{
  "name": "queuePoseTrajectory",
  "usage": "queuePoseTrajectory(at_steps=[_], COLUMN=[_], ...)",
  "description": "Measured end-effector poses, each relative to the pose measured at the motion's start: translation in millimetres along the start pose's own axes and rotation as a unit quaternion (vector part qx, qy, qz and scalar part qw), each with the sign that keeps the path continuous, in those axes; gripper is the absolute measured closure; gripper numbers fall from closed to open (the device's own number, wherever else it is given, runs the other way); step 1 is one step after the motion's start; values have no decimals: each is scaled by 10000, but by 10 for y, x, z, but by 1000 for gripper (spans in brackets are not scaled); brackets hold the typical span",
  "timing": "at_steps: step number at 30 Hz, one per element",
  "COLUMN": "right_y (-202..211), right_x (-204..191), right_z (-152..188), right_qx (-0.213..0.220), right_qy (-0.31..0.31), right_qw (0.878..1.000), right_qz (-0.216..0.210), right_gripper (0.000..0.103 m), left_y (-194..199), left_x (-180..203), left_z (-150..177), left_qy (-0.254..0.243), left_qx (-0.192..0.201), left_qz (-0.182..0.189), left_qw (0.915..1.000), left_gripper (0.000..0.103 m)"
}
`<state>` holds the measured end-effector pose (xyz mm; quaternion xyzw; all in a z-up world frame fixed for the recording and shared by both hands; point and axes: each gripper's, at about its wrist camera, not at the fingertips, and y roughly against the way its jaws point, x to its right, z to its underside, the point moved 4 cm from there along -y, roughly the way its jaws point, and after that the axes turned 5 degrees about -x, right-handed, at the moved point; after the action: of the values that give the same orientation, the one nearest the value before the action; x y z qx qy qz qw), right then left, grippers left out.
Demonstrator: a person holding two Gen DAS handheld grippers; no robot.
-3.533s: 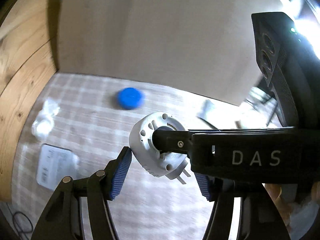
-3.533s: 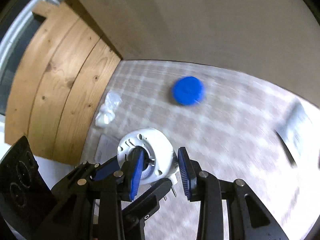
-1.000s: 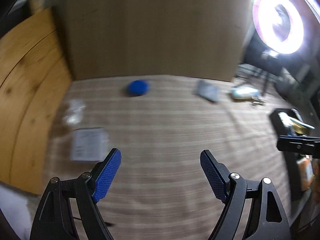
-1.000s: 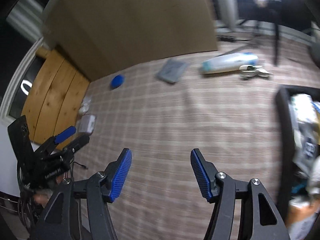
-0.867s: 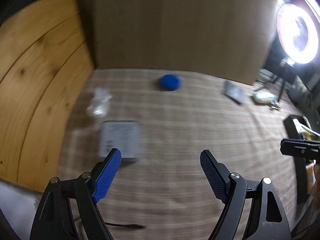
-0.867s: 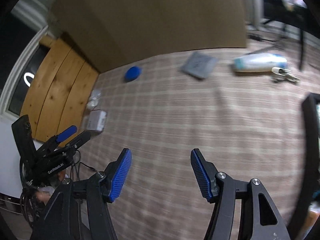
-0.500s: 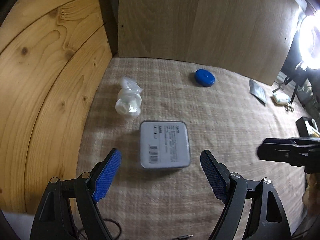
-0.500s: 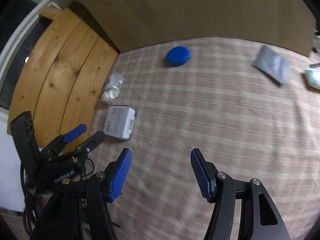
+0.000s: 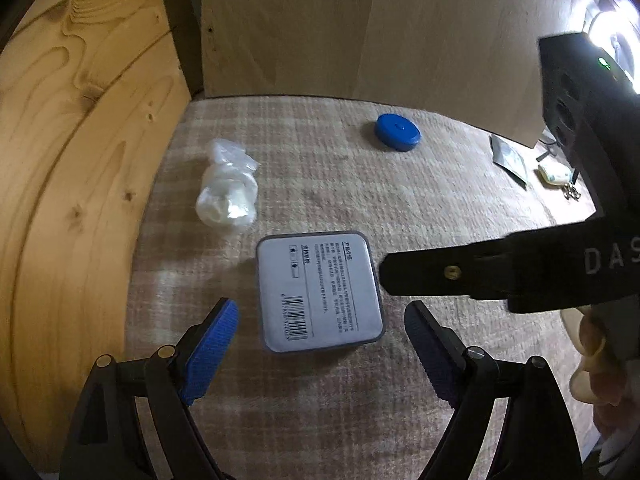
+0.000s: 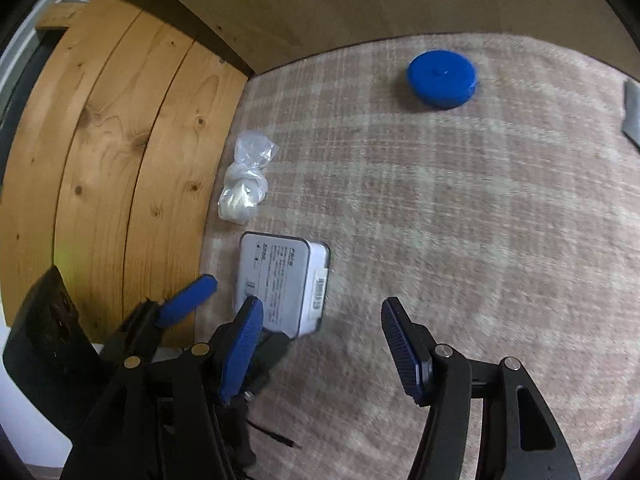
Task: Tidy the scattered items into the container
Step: 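Close the right tool on the square box and lift it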
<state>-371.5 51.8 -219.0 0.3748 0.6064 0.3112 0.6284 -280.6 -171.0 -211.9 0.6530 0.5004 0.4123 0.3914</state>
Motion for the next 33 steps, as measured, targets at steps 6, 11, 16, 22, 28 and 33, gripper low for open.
queuePoseTrajectory(at_steps=[6,11,16,22,28,33], right_y=[-141,-283,-332,-214,104,541], right_x=[-67,-125,-127,30,303,609], right_z=[-73,-66,-3,191,434,641], right_qx=[-141,-303,-262,-204,6,330], right_qy=[52,135,228,230,123,-8], right_qw=[9999,9994,9994,9995,9999,9995], right_qz=[-2,-11,44,62,-18,-19], right_gripper=[45,56,62,62,62,62], left_y=[-109,-116,-100,-37,129,267], left_x=[33,86,91,384,961,1577], left_z=[1,16,12,78,86,47], left_qy=[95,239,485,334,-80,-470], left_qx=[-70,34,75,77,214,370], left_qz=[210,416,367,352,354,451], left_qw=[9997,9988,9981,9988,9991,9972], left_gripper=[15,21,31,30,30,31])
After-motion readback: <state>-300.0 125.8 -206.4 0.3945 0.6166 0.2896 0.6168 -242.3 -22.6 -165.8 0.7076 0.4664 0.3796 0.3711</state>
